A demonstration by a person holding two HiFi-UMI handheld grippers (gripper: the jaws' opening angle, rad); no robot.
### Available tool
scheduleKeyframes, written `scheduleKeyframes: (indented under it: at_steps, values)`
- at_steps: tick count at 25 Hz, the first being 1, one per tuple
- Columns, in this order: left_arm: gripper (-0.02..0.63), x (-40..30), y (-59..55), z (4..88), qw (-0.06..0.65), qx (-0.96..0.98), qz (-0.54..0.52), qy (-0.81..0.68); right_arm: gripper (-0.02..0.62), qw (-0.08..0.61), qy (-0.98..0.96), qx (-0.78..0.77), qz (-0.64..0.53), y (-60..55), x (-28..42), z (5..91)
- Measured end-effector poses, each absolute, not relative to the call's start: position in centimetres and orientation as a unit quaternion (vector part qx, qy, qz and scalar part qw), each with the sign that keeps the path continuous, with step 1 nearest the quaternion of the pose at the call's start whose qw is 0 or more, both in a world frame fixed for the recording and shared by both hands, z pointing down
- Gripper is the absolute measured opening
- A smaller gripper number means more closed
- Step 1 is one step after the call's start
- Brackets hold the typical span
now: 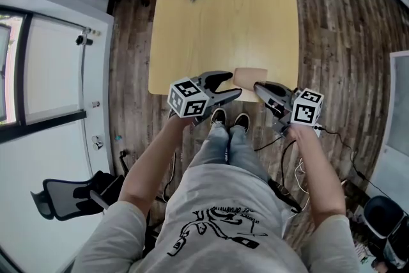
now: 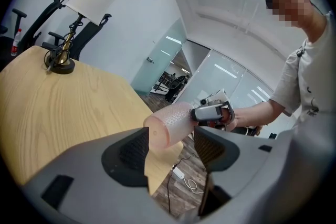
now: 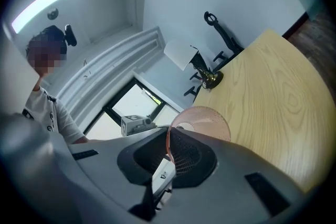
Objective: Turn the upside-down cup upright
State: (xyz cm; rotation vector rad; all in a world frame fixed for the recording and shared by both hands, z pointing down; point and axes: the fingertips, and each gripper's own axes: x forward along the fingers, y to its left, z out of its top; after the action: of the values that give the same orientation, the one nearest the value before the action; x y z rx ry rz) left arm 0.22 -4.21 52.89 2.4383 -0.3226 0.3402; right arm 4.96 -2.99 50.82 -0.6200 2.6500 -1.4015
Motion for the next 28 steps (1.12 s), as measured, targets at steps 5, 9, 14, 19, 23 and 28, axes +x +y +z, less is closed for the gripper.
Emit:
scheduleKeyframes:
  at_steps: [5, 9, 14, 19, 23, 28]
  values:
    - [0.27, -0.1, -4.2, 52.9, 0.315, 0.93, 0.137, -0.128, 0.031, -0.03, 0.88, -0.201, -0.428, -2.8, 4.2, 51.3]
    - [0.27, 0.1, -3.8, 53.0, 0.314, 0.93, 0.14, -0.129, 0.031, -0.083, 0.888, -0.198, -0.407, -2.6, 4.1, 51.9]
    - [0.266, 0.2, -3.2, 53.4, 0.311, 0.929, 0.15, -0.13, 0.031, -0.152, 0.894, -0.193, -0.374, -2.2, 3.6, 52.5]
    - [0.256, 0.3, -3.1, 53.5, 0.309, 0.929, 0.155, -0.129, 0.031, -0.229, 0.896, -0.181, -0.333, -2.2, 2.9, 53.2]
    - [0.252, 0.6, -2.7, 53.7, 0.307, 0.929, 0.163, -0.127, 0.031, -0.284, 0.893, -0.175, -0.302, -2.2, 2.5, 53.9]
    - [0.245, 1.0, -2.3, 53.9, 0.304, 0.93, 0.165, -0.126, 0.031, -0.355, 0.879, -0.165, -0.273, -2.1, 2.5, 55.1]
